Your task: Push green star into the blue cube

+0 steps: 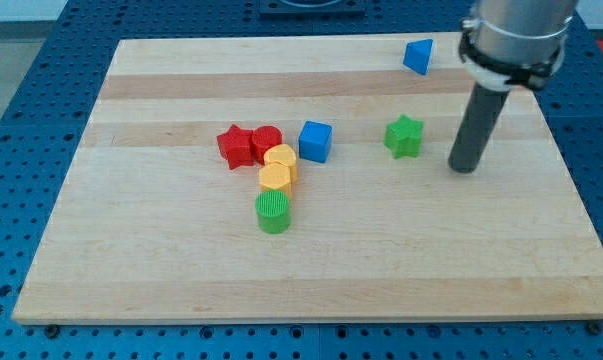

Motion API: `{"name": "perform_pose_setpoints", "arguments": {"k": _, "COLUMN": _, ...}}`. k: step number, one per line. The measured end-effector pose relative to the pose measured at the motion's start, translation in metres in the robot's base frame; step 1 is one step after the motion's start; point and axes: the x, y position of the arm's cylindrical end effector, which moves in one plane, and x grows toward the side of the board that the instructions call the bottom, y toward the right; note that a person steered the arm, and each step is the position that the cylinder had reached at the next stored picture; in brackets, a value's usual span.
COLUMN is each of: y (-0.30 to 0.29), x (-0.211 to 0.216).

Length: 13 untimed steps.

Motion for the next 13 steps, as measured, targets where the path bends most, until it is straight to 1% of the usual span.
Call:
{"name": "perform_pose_setpoints", "arguments": {"k": 1, "y": -0.001, "x": -0.027}}
{"name": "perform_pose_setpoints", "arguments": {"k": 2, "y": -0.018, "x": -0.033}}
{"name": "perform_pose_setpoints", "arguments": {"k": 5, "y": -0.082, "x": -0.033}}
{"name": "perform_pose_setpoints", "arguments": {"k": 7, "y": -0.073, "x": -0.033}}
{"name": "perform_pose_setpoints", "arguments": {"k": 10, "y": -0.105, "x": -0.033}}
{"name": "perform_pose_setpoints", "arguments": {"k": 13, "y": -0.119, "x": -0.033}}
